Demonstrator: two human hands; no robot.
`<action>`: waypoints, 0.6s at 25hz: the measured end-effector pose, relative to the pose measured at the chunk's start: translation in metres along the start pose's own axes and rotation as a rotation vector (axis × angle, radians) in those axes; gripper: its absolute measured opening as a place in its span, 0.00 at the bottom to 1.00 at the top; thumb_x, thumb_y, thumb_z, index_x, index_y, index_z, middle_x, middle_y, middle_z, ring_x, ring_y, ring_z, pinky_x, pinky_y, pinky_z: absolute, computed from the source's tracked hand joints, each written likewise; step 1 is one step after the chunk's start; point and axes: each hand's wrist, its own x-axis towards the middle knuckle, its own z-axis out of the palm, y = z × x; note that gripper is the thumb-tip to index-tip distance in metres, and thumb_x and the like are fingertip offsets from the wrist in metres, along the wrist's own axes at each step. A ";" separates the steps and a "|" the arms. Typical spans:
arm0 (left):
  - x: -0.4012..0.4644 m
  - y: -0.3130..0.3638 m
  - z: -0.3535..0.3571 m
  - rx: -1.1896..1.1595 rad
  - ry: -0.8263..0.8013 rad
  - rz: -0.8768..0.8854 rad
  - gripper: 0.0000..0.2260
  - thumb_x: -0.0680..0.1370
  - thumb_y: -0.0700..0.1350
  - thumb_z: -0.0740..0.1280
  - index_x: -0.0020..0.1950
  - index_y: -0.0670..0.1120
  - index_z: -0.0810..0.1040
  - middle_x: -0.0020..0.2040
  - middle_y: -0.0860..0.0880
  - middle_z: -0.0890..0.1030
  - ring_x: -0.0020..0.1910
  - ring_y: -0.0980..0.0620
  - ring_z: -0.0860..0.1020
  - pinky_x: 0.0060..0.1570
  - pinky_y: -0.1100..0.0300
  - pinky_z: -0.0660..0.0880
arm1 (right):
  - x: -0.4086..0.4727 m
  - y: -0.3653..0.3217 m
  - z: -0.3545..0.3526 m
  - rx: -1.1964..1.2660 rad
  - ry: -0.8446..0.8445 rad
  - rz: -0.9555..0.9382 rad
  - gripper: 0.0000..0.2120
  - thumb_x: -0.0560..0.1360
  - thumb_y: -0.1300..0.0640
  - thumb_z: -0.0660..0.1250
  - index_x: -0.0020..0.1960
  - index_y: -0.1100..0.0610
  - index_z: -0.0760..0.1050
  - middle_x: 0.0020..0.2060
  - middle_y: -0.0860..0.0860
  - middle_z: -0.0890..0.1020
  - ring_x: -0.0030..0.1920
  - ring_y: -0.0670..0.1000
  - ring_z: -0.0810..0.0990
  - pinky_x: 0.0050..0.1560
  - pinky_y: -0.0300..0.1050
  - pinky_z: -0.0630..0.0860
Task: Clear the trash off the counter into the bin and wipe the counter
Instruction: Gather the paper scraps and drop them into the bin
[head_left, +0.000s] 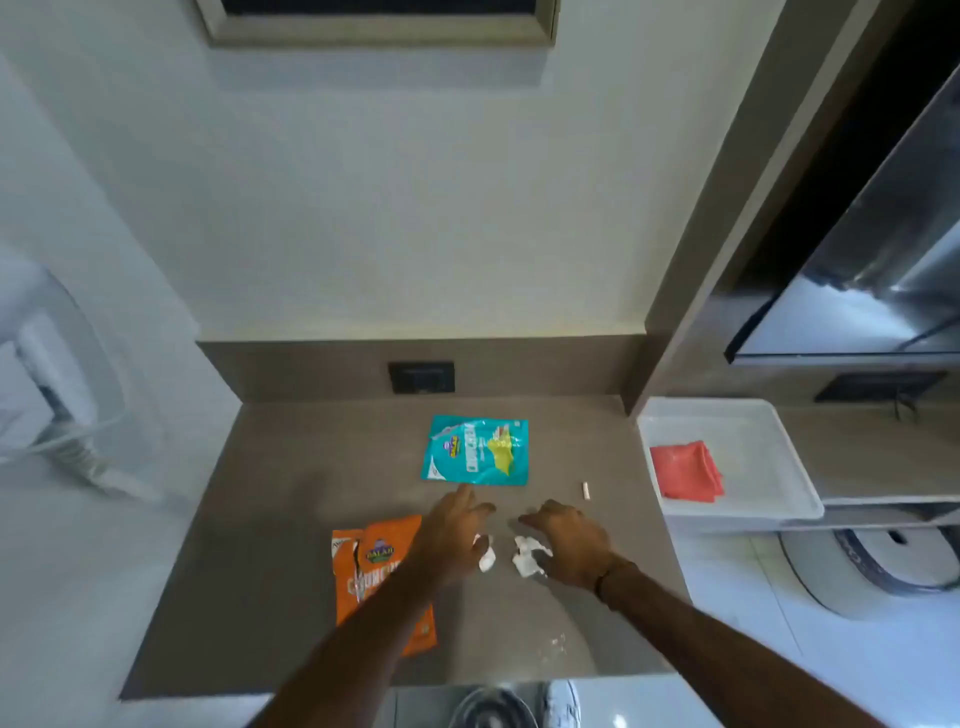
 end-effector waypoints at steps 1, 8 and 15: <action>-0.001 0.005 0.011 0.027 -0.058 -0.087 0.23 0.82 0.53 0.64 0.77 0.51 0.72 0.76 0.43 0.69 0.75 0.44 0.70 0.73 0.54 0.70 | 0.002 0.000 0.008 0.011 -0.041 0.023 0.25 0.76 0.46 0.65 0.73 0.46 0.72 0.66 0.53 0.76 0.67 0.56 0.76 0.66 0.49 0.73; -0.009 0.014 0.065 -0.104 0.115 -0.274 0.15 0.86 0.43 0.59 0.68 0.46 0.80 0.71 0.44 0.76 0.70 0.49 0.74 0.71 0.59 0.69 | 0.032 0.009 0.050 -0.015 -0.069 -0.004 0.16 0.77 0.59 0.65 0.64 0.52 0.80 0.63 0.55 0.76 0.63 0.60 0.78 0.59 0.51 0.79; -0.019 0.031 0.050 -0.327 0.241 -0.368 0.07 0.79 0.38 0.69 0.49 0.41 0.87 0.49 0.44 0.88 0.49 0.49 0.84 0.53 0.55 0.78 | 0.026 0.015 0.053 0.525 0.138 0.184 0.04 0.70 0.58 0.75 0.43 0.57 0.85 0.42 0.54 0.86 0.44 0.55 0.85 0.45 0.44 0.79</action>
